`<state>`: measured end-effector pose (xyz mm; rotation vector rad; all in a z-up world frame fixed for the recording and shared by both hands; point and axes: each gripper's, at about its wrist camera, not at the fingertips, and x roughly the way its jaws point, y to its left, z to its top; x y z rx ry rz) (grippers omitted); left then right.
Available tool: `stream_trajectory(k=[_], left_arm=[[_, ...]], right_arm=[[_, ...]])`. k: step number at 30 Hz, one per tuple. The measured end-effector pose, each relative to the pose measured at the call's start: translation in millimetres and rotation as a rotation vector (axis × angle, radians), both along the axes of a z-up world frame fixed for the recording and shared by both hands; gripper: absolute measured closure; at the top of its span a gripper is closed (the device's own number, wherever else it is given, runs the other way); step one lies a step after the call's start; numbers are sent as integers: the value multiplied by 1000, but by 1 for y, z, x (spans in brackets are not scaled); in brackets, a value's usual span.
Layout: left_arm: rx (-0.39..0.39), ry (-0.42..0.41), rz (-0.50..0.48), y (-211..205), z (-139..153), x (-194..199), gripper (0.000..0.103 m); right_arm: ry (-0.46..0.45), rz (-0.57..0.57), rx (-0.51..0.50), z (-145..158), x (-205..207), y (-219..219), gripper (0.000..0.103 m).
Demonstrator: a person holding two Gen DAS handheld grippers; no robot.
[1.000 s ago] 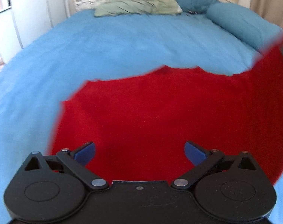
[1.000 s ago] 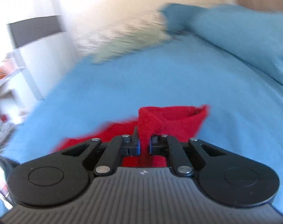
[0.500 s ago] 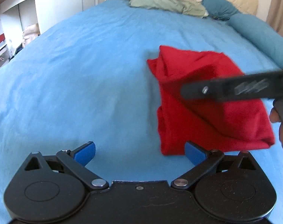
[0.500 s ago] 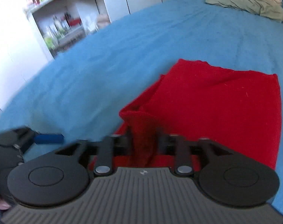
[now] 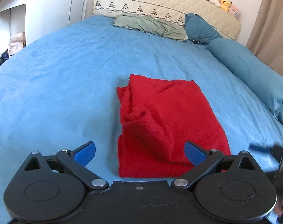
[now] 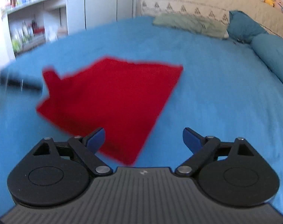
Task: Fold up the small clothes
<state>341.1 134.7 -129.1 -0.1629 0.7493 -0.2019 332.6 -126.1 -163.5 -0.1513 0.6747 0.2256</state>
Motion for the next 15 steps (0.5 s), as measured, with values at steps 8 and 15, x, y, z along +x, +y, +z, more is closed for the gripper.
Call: stream_trajectory(k=[8,15], left_arm=[[18,7,52,-4,-7,11,1],[46,24,81,-8,-17,17,1]], right_arm=[[8,-97,17,-28,15,8,27],[-26,-217,99,-11,12,-16,39]])
